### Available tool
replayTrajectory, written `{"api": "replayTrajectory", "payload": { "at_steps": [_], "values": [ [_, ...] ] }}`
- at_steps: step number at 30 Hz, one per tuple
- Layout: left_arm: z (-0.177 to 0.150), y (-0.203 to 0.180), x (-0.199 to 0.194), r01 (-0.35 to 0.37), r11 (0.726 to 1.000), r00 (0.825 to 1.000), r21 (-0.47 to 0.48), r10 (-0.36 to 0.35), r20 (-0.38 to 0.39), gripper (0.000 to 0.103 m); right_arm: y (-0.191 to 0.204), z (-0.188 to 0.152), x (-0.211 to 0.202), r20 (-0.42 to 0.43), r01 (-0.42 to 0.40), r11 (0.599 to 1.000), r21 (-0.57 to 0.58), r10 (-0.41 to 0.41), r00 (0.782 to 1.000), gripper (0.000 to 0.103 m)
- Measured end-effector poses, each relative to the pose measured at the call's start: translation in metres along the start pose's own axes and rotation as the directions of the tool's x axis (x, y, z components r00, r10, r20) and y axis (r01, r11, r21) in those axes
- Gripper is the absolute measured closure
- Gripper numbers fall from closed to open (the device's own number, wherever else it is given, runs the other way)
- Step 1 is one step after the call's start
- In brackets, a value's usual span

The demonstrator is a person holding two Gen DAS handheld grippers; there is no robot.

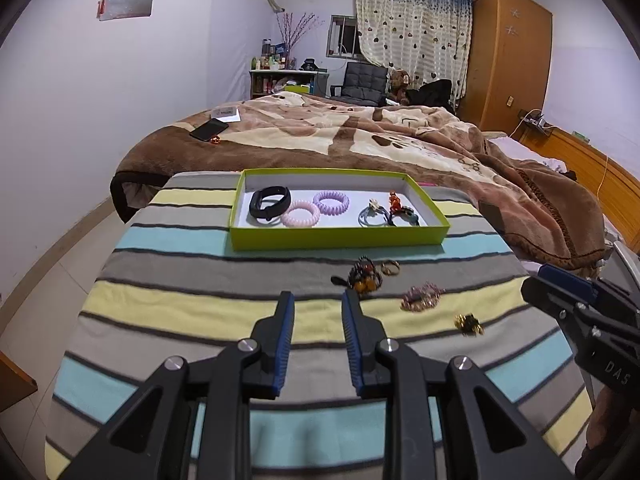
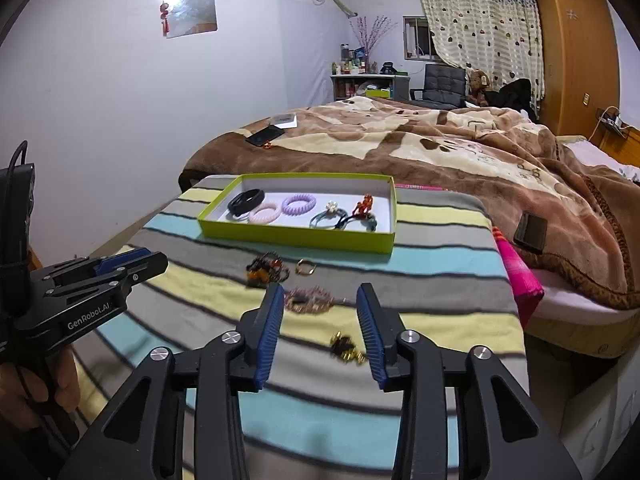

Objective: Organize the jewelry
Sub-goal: 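Withdraw both open tools from the box toward the remaining jewelry, then move left tool to amber bead bracelet while right tool approaches pink beaded clip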

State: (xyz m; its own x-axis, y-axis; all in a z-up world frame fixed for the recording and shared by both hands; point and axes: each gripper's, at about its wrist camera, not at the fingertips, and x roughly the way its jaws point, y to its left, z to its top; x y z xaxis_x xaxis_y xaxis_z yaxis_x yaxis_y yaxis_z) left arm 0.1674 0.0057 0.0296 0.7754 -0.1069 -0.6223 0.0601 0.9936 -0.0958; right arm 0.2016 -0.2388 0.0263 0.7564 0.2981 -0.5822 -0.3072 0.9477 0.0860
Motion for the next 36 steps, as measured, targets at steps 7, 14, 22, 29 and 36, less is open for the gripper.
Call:
{"api": "replayTrajectory", "payload": {
  "at_steps": [7, 14, 22, 29, 36],
  "values": [
    [-0.019, -0.005, -0.019, 0.001, 1.000, 1.000, 0.010, -0.001, 0.009, 0.075, 0.009, -0.019, -0.016, -0.003, -0.013, 1.000, -0.001, 0.013, 1.000, 0.063],
    [-0.032, -0.009, -0.024, 0.018, 1.000, 1.000, 0.012, -0.018, -0.008, 0.074, 0.012, -0.030, -0.020, -0.018, -0.039, 0.999, -0.001, 0.039, 0.999, 0.063],
    [-0.040, -0.009, -0.023, 0.030, 0.999, 0.999, 0.012, -0.029, -0.027, 0.073, 0.011, -0.034, -0.019, -0.028, -0.041, 0.999, 0.004, 0.041, 0.999, 0.063],
    [-0.037, -0.010, -0.020, 0.043, 0.999, 0.999, 0.018, -0.042, -0.031, 0.069, 0.007, -0.033, -0.012, -0.041, -0.045, 0.999, 0.004, 0.045, 0.998, 0.063],
    [-0.031, -0.012, -0.012, 0.050, 0.998, 0.998, 0.028, -0.049, -0.040, 0.067, 0.001, -0.029, -0.001, -0.052, -0.053, 0.999, 0.000, 0.053, 0.997, 0.063]
  ]
}}
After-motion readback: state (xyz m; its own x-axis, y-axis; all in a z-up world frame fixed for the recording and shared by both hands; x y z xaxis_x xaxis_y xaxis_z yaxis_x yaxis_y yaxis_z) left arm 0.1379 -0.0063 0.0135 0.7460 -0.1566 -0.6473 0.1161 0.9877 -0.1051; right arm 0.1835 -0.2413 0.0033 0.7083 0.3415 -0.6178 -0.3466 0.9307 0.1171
